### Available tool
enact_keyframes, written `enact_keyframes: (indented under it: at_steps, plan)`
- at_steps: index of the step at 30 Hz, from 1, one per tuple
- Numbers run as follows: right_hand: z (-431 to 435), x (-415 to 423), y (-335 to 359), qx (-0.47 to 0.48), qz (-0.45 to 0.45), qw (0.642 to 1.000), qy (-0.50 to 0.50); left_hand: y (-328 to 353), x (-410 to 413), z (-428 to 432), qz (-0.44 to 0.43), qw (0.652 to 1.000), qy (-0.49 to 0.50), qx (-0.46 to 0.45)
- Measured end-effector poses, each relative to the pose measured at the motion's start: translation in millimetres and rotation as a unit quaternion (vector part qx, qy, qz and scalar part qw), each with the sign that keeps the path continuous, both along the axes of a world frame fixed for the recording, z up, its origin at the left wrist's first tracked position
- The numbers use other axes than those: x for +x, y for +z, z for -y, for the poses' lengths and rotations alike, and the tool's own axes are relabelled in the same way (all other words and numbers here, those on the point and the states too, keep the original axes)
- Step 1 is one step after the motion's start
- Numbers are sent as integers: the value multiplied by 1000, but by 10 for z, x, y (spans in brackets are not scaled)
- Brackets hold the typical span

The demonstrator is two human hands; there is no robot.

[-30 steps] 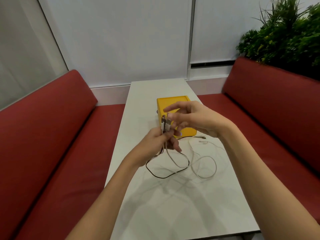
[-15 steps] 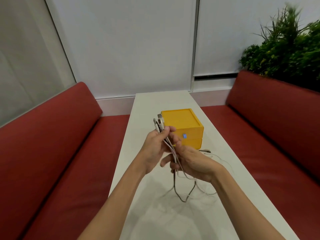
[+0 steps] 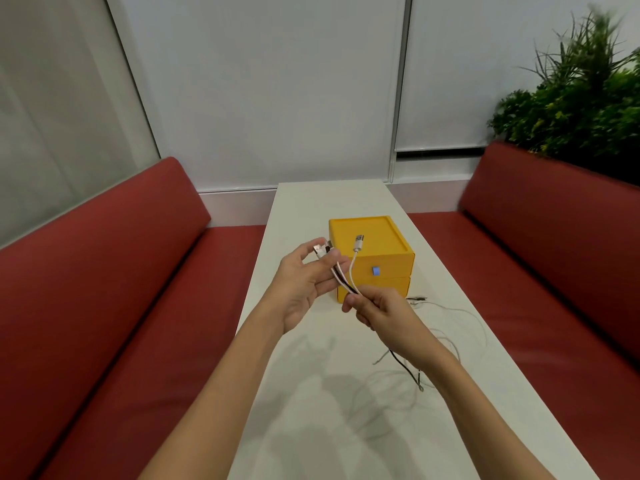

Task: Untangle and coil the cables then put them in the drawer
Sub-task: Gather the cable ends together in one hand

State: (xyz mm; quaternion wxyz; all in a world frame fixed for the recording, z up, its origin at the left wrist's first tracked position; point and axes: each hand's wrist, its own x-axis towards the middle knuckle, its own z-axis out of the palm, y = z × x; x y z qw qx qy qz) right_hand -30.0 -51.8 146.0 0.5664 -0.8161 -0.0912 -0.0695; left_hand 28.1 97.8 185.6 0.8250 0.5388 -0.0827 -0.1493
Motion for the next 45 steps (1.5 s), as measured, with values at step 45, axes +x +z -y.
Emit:
enact_keyframes:
  at_steps: [45]
  plan:
    - [-114, -53, -142, 173, -149, 973, 7, -297, -185, 59, 92, 987, -34, 130]
